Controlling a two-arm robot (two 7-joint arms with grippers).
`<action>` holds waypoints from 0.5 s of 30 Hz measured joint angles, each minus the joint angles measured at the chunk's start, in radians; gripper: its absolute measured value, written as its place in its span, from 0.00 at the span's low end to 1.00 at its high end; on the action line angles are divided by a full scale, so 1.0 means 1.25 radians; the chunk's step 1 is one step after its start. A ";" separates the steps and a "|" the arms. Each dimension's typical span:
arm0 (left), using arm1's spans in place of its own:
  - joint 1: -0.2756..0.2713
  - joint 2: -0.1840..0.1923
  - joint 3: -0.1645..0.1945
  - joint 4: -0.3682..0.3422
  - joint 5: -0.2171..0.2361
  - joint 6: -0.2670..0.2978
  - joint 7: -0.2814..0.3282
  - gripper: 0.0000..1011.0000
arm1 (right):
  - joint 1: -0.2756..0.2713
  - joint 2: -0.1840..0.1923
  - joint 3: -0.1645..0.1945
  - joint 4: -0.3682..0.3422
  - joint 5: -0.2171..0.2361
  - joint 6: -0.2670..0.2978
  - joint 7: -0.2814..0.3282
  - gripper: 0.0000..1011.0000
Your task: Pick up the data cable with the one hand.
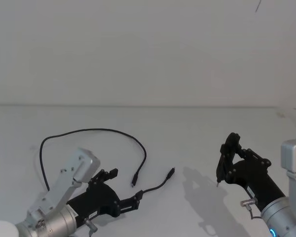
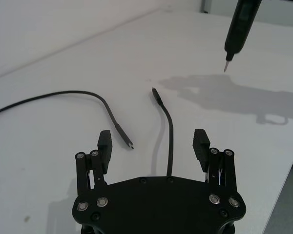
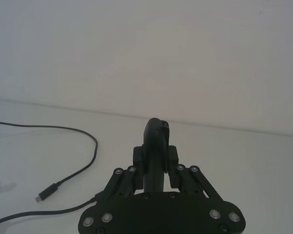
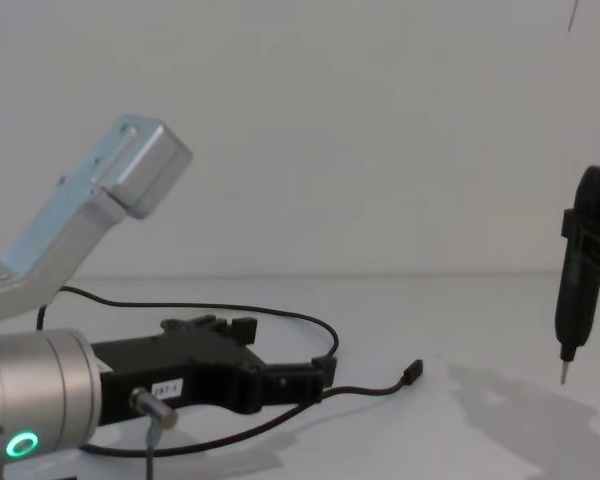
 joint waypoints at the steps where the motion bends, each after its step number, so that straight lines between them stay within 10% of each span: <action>1: -0.002 0.000 0.001 0.002 0.003 0.003 -0.001 0.99 | 0.000 0.000 0.000 0.000 0.000 0.000 0.000 0.28; 15: -0.047 -0.021 0.035 0.059 0.057 0.037 -0.006 0.99 | 0.000 0.000 0.000 0.000 0.000 0.000 0.000 0.28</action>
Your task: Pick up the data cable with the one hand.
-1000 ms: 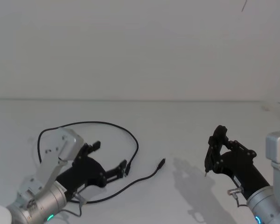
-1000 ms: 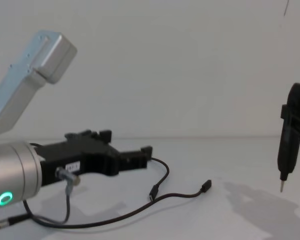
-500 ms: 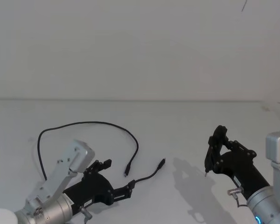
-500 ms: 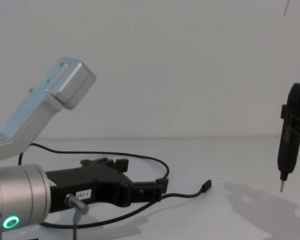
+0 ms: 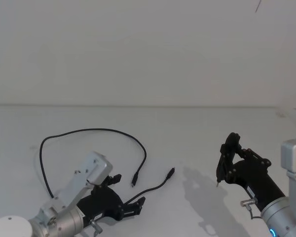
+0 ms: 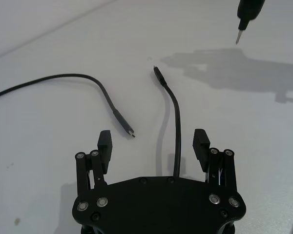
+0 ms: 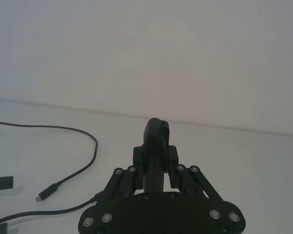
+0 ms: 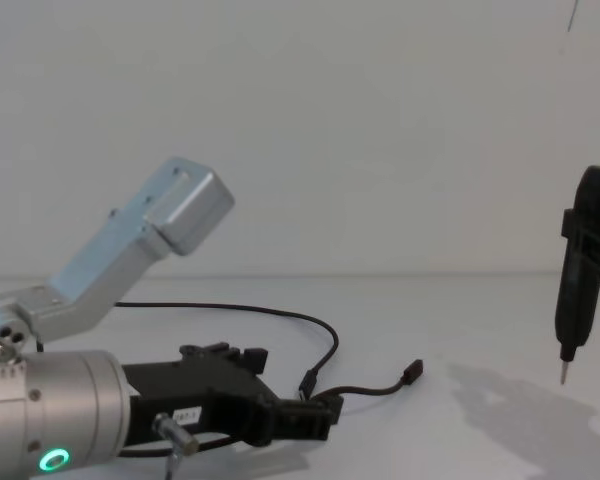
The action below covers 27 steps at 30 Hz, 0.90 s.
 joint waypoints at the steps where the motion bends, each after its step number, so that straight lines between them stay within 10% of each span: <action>1: -0.002 -0.001 0.002 0.003 0.002 0.001 -0.001 0.99 | 0.000 0.000 0.000 0.000 0.000 0.000 0.000 0.28; 27: -0.047 -0.056 0.025 0.076 0.021 0.009 -0.049 0.29 | 0.000 0.000 0.000 0.000 0.000 0.000 0.000 0.28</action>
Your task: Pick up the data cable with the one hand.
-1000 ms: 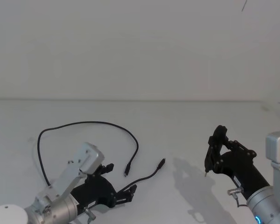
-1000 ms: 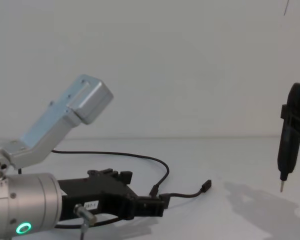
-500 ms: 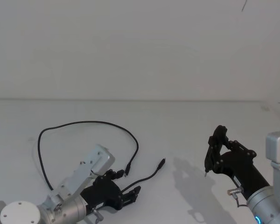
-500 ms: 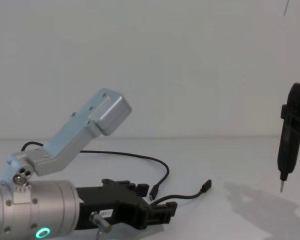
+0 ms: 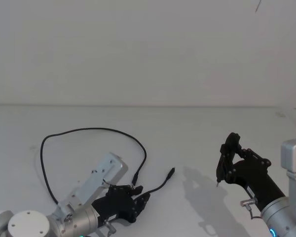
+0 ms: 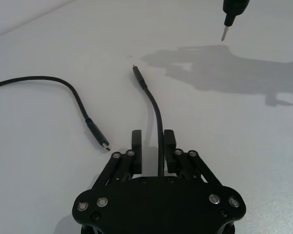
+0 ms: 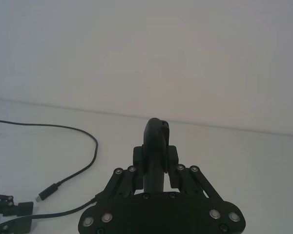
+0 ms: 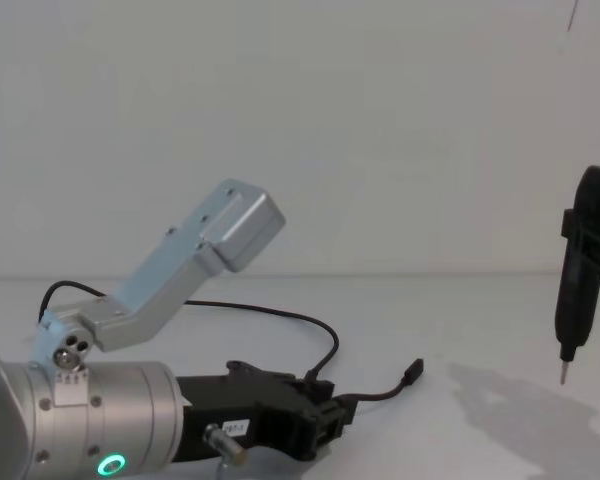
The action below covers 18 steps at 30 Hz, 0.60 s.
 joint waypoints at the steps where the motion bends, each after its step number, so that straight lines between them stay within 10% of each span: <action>1: 0.000 -0.001 0.000 0.001 0.000 0.000 -0.001 0.28 | 0.000 0.000 0.000 0.000 0.000 0.000 0.000 0.28; 8: -0.001 -0.006 0.000 0.001 0.001 0.005 -0.013 0.05 | 0.000 0.000 0.000 0.000 0.000 0.000 0.000 0.28; 18: 0.006 -0.010 -0.013 -0.021 -0.015 0.005 -0.026 0.04 | 0.000 0.000 0.000 0.000 0.000 0.000 0.000 0.28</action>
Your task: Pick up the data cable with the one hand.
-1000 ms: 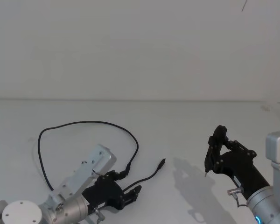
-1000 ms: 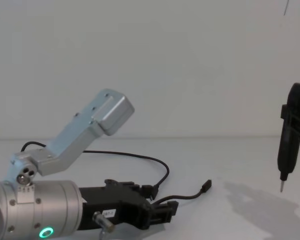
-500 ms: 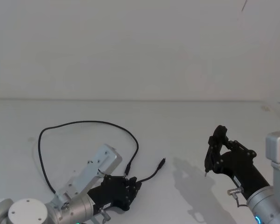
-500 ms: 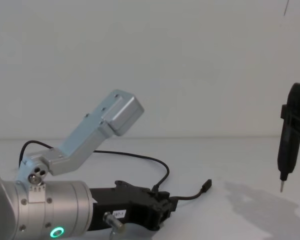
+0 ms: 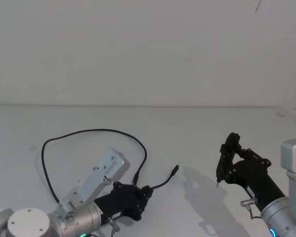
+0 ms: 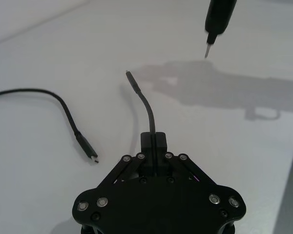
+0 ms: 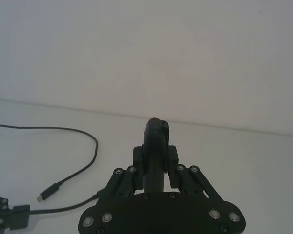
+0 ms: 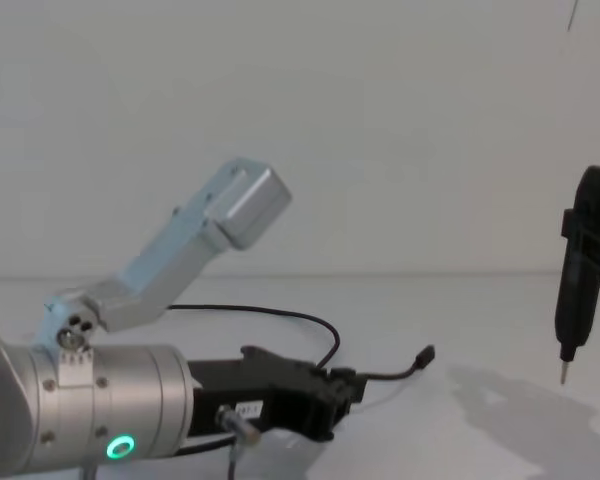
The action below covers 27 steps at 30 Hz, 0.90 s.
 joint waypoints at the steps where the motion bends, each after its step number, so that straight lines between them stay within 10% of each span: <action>1: 0.001 0.000 -0.002 -0.004 -0.004 -0.001 -0.002 0.04 | 0.000 0.000 0.000 0.000 0.000 0.000 0.000 0.28; 27: 0.057 0.067 -0.064 -0.155 -0.101 0.000 -0.060 0.04 | 0.018 -0.023 0.002 -0.011 0.020 -0.001 0.016 0.28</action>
